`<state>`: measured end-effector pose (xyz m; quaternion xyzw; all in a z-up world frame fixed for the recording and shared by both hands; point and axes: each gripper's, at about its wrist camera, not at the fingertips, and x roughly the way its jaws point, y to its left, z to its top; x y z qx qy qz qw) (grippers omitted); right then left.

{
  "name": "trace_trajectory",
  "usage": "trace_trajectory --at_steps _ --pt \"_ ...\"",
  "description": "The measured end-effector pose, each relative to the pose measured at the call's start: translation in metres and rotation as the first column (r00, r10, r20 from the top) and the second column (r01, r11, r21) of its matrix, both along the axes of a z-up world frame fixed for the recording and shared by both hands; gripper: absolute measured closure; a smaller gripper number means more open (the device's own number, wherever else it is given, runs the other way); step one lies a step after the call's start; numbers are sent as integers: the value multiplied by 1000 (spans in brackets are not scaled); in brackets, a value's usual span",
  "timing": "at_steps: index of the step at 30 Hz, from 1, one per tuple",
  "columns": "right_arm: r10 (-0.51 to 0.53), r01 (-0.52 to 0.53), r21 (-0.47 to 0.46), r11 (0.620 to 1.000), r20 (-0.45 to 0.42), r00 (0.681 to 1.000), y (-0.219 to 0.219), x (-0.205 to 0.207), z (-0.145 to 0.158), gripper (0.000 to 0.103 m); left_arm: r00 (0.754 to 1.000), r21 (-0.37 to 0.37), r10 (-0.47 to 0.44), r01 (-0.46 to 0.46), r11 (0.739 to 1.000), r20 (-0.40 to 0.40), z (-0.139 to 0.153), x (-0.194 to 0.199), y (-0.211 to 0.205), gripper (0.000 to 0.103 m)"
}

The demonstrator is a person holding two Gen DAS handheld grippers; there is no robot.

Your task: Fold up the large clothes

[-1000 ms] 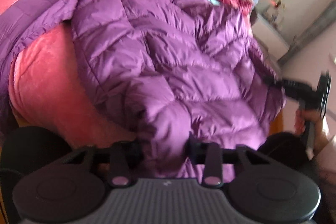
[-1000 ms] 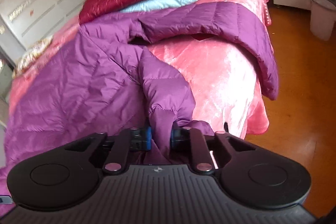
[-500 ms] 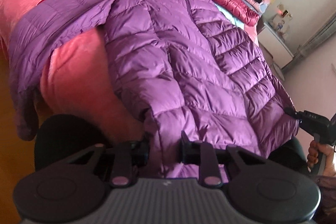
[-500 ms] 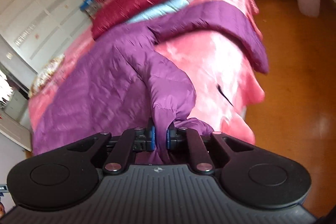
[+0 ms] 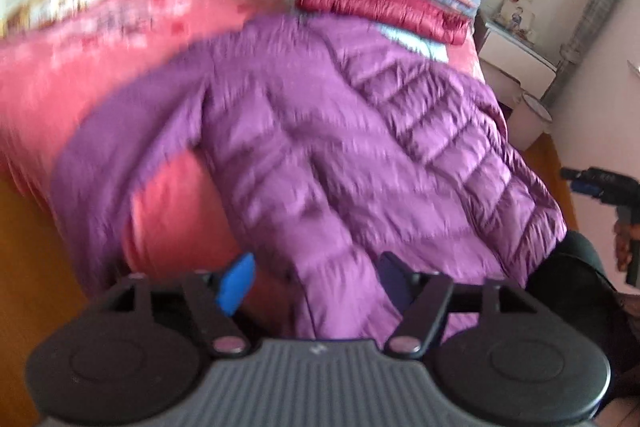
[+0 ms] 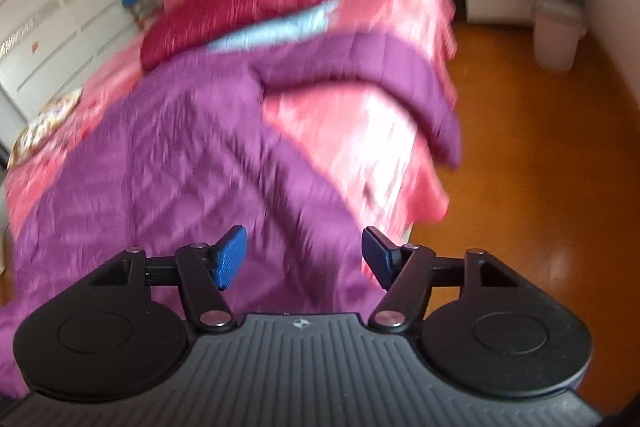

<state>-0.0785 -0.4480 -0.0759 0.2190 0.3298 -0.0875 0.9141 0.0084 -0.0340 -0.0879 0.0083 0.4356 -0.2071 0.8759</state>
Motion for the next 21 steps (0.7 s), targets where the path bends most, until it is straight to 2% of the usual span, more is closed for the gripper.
trace_trajectory --at_steps 4,6,8,12,15,16,17,18,20,21 --pt "-7 14 -42 999 171 985 1 7 31 3 990 3 -29 29 1000 141 20 18 -20 12" --pt "12 1 -48 999 261 965 8 20 40 2 974 11 -26 25 1000 223 22 31 -37 5" --pt "33 -22 -39 999 314 949 18 39 45 2 959 1 -28 28 1000 283 18 46 -55 4" --pt "92 -82 -42 996 412 907 38 86 40 2 944 -12 22 -19 1000 328 -4 81 -89 1" --pt "132 -113 -69 991 451 882 47 122 30 4 937 26 42 -55 998 346 -31 105 -112 1" --pt "142 -121 -76 990 443 885 49 135 24 8 935 36 51 -68 997 351 -38 111 -116 1" --pt "152 -128 -83 988 435 888 50 148 18 18 932 49 66 -89 995 357 -48 118 -119 1" --pt "161 -134 -92 987 426 890 53 159 13 24 928 63 80 -111 992 364 -56 124 -123 1" --pt "173 -139 -114 984 392 903 59 184 1 46 919 106 107 -158 982 378 -76 135 -127 1" --pt "179 -142 -126 982 372 911 62 193 -7 50 916 128 110 -171 977 385 -82 136 -128 1"
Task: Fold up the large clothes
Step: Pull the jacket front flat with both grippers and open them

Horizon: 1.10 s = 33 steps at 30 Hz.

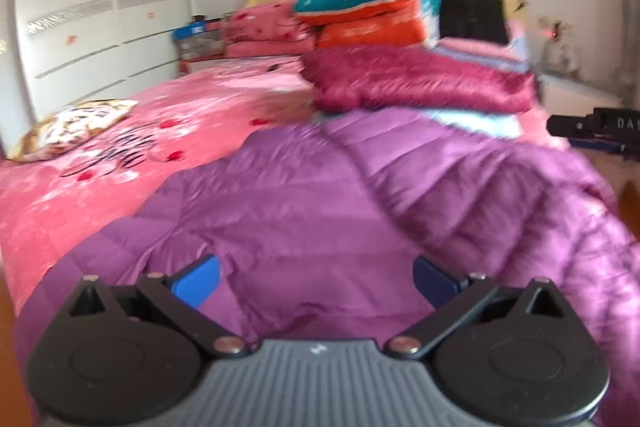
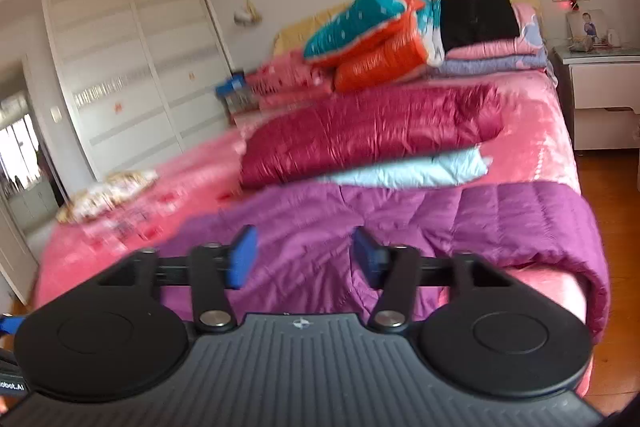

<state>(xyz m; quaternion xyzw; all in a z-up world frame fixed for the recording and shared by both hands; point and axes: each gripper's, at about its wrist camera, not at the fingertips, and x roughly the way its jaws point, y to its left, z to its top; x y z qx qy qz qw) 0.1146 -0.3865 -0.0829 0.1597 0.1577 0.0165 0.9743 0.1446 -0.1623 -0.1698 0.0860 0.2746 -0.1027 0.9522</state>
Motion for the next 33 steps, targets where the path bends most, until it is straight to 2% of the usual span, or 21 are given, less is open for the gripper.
trace_trajectory --at_steps 2,5,9,11,14,19,22,24,25,26,29,33 --pt "1 -2 -23 1000 -50 999 2 21 -16 61 1000 49 27 -26 998 -5 -16 7 -4 1" --pt "-13 5 -59 998 -129 992 4 45 -45 65 998 86 47 -44 995 -31 -38 14 -3 1" --pt "-36 18 -75 997 -235 971 1 71 -77 65 999 90 40 -39 995 -8 -52 11 -1 0" --pt "-43 24 -71 997 -278 959 -1 78 -87 69 999 95 31 -32 995 12 -56 12 -2 0" --pt "-51 27 -83 996 -294 955 -1 86 -95 69 1000 87 26 -27 996 15 -61 11 -1 0" --pt "-60 27 -124 992 -273 960 6 89 -99 68 1000 62 24 -23 998 -11 -70 19 -1 0" --pt "-50 18 -124 992 -264 963 10 79 -95 60 1000 56 24 -23 998 -18 -70 20 -1 0" --pt "-29 2 -108 994 -251 968 5 77 -88 47 999 62 25 -24 998 -20 -71 19 -2 0" --pt "-23 -1 -101 995 -234 972 7 69 -85 31 999 68 26 -24 997 -21 -71 19 -3 0" --pt "-25 5 -97 995 -209 978 8 61 -80 20 999 71 26 -25 997 -20 -71 19 -3 0" --pt "-32 27 -43 999 -124 992 -2 46 -57 6 999 74 29 -27 997 -24 -71 19 -4 0" --pt "-114 115 98 989 -10 993 -45 18 -30 3 998 83 39 -35 996 -45 -65 22 -6 0"
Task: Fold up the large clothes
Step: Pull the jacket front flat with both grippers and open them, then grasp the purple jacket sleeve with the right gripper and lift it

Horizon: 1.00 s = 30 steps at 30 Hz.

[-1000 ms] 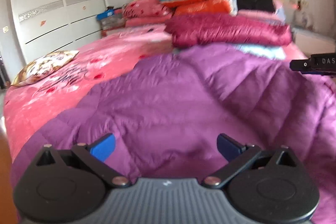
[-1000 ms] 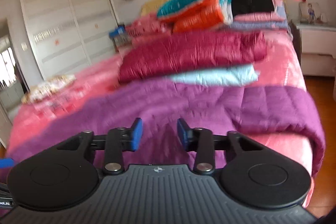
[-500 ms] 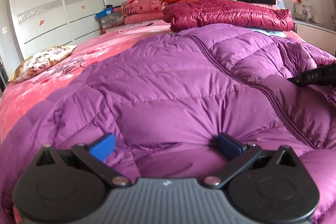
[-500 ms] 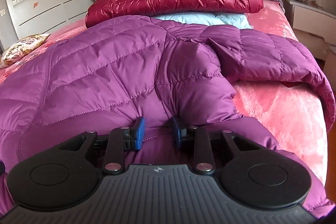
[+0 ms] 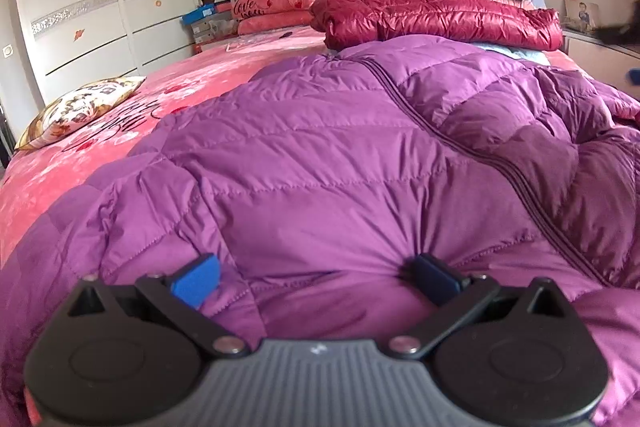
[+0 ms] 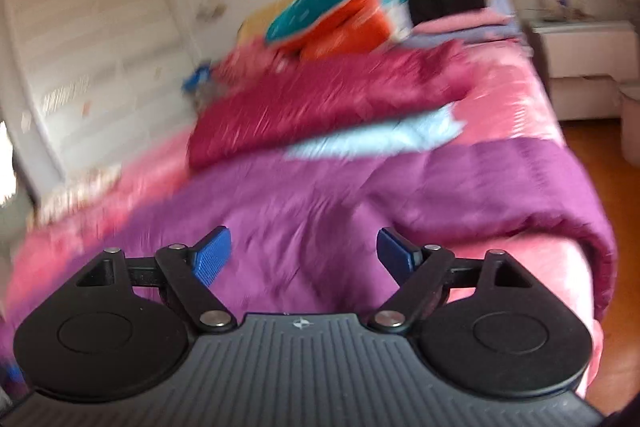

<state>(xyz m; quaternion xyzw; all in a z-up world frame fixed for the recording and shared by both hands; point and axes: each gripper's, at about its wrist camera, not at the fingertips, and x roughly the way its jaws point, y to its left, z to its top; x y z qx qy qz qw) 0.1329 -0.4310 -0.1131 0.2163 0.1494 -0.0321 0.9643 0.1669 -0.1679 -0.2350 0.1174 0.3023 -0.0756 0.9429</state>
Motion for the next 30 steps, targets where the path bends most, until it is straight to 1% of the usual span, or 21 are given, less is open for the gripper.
trace_trajectory --at_steps 2,3,5,7,8,10,12,13,14,15,16,17,18,20,21,22,23,25,27,28,30 --pt "-82 79 70 994 39 996 -28 -14 5 3 1000 -11 9 -9 1000 -21 8 2 -2 0" --pt "-128 122 109 986 47 991 -43 -19 5 2 1000 -23 8 -9 1000 -20 14 1 -3 0" --pt "-225 214 208 954 31 974 -77 -28 -2 2 1000 -54 -15 15 998 6 29 -2 -7 0" --pt "-324 310 330 892 -13 946 -113 -37 -16 2 998 -65 -52 54 996 29 46 -6 -17 0" --pt "-375 360 400 843 -43 926 -131 -43 -26 2 997 -75 -68 71 995 36 54 -8 -22 0" --pt "-460 443 533 721 -110 881 -165 -55 -45 0 994 -102 -99 103 989 47 69 -12 -34 0" --pt "-517 498 630 596 -174 838 -193 -69 -66 0 991 -118 -120 126 985 51 82 -15 -45 0" --pt "-522 499 677 541 -196 830 -206 -72 -77 0 990 -128 -131 136 982 48 87 -16 -52 0" --pt "-523 495 728 475 -219 824 -217 -76 -89 0 989 -138 -143 148 979 45 90 -17 -57 0" --pt "-527 488 778 396 -243 814 -228 -80 -104 0 987 -145 -155 159 977 41 94 -19 -62 0" --pt "-533 477 824 307 -266 803 -237 -85 -120 0 986 -148 -163 166 975 37 96 -20 -68 0" --pt "-538 458 862 217 -286 793 -243 -89 -137 0 984 -151 -172 175 973 35 99 -20 -74 0" --pt "-547 446 884 138 -307 779 -248 -92 -151 0 983 -154 -182 185 971 34 101 -20 -80 0" --pt "-571 420 907 -3 -346 744 -255 -99 -175 0 979 -153 -199 202 967 37 105 -21 -92 0" --pt "-585 404 913 -58 -359 727 -258 -102 -186 0 978 -152 -207 211 966 38 106 -21 -97 0" --pt "-591 393 914 -97 -371 716 -261 -100 -193 0 975 -152 -217 220 963 37 108 -20 -103 0" --pt "-590 386 914 -125 -381 711 -261 -95 -198 0 974 -154 -225 228 961 36 109 -19 -107 0" --pt "-573 373 914 -159 -393 719 -263 -88 -209 0 970 -152 -240 243 958 38 111 -18 -117 0" --pt "-543 400 899 -178 -428 722 -262 -76 -219 0 967 -151 -251 254 955 40 112 -16 -127 0" --pt "-530 402 895 -196 -441 724 -263 -71 -222 0 965 -151 -258 261 953 39 112 -15 -130 0" --pt "-507 358 901 -245 -434 745 -256 -62 -236 0 963 -147 -268 270 952 35 110 -15 -136 0"
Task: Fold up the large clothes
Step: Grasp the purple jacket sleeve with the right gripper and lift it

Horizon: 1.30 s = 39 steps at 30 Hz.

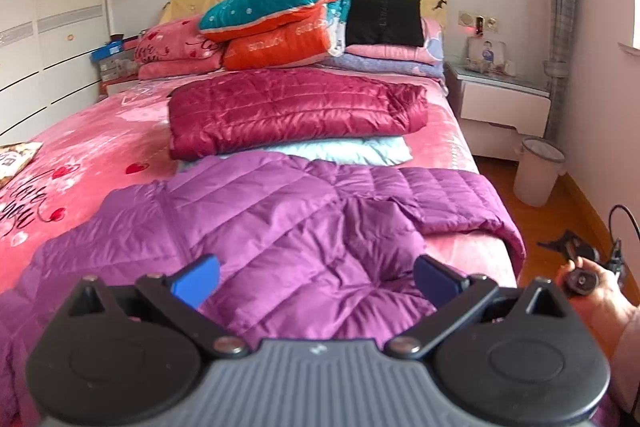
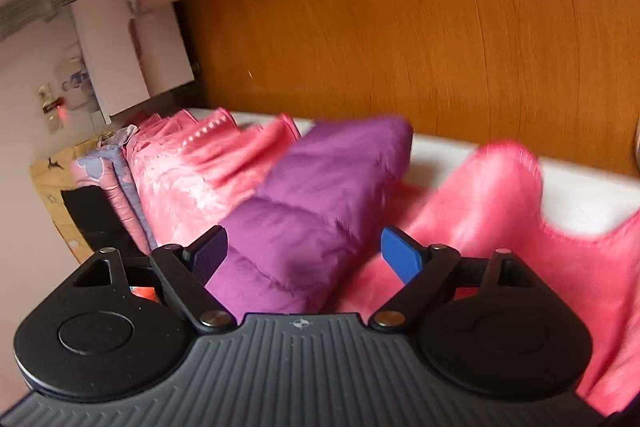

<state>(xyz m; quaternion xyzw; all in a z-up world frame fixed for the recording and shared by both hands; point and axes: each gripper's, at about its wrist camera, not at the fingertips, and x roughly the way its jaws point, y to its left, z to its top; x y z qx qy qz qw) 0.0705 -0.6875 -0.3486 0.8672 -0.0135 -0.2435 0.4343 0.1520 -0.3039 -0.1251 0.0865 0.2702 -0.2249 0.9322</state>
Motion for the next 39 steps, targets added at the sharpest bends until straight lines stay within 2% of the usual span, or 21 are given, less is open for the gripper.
trace_trajectory --at_steps 4,10,12,16,19,21,25,28,32,34,35,37,39 --pt "-2 1 23 1000 32 1000 0 16 -8 0 1000 23 -12 12 1000 -11 -7 -1 -7 0" --pt "-58 54 80 995 49 997 -4 18 -25 0 999 43 -3 5 999 -34 -14 2 -10 0" --pt "-87 81 104 991 50 995 -1 23 -30 5 999 44 -2 4 999 -42 -16 4 -11 0" --pt "-137 130 96 987 61 989 -6 25 -36 30 999 59 -2 5 998 -54 -22 7 -12 0" --pt "-154 146 99 984 81 985 -8 26 -39 37 998 57 4 -1 998 -58 -25 9 -11 0" --pt "-142 135 87 987 81 987 -5 28 -40 59 998 55 8 -4 998 -60 -26 9 -10 0" --pt "-136 134 25 991 61 989 -10 26 -29 81 999 72 4 -1 997 -43 -27 8 -6 0" --pt "-135 138 -43 990 55 989 -18 26 -17 88 1000 65 6 -4 998 -30 -25 7 -1 0" --pt "-107 125 -185 975 109 988 -29 22 21 91 999 31 31 -30 999 -26 -22 8 12 0" --pt "-46 92 -329 940 145 988 -38 24 57 91 999 11 45 -45 999 -23 -20 9 20 0" --pt "-9 71 -420 905 149 989 -40 25 80 91 998 2 55 -55 998 -20 -19 10 25 0" --pt "57 25 -599 800 117 992 -38 28 129 91 997 -15 72 -73 997 -17 -18 12 35 0" --pt "121 -16 -745 666 87 989 -27 32 180 91 996 -36 92 -93 995 -17 -18 14 46 0"
